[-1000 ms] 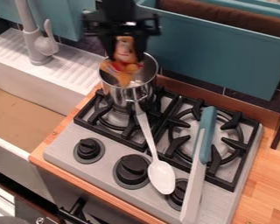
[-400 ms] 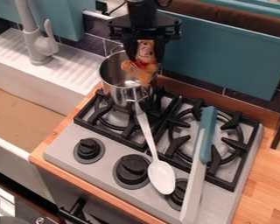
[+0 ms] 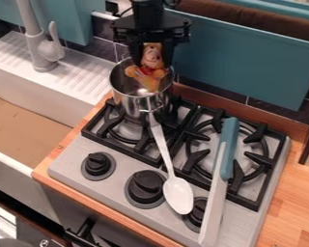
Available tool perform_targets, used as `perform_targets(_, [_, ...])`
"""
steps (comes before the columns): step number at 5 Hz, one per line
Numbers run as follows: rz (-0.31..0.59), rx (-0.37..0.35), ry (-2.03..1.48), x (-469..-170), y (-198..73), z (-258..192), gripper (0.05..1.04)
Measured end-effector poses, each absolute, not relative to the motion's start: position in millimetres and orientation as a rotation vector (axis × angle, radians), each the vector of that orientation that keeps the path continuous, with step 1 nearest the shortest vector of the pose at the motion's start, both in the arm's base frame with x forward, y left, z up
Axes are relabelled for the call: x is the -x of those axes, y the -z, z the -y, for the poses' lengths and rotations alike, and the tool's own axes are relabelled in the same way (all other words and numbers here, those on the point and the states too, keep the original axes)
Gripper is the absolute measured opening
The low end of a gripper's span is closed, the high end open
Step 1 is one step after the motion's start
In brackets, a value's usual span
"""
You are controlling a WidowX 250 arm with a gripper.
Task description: Move yellow doll into the silver pot
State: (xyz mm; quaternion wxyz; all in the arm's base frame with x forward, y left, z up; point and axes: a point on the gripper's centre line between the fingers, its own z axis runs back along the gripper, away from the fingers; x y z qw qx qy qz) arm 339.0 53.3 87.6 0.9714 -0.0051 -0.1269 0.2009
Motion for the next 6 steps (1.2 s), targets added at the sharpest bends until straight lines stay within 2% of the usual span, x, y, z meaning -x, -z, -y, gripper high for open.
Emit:
perform_targets(1, [0.242,0.009,-0.405,-340,-86,-59,0.606])
perform_targets(2, [0.201,0.008,-0.412,-340,-78,-59,0.763])
perform_targets(3, [0.19,-0.001,-0.418,-342,-76,-61,0.986])
perform_targets(6, [0.16,0.015,-0.405,-336,-82,-55,0.999])
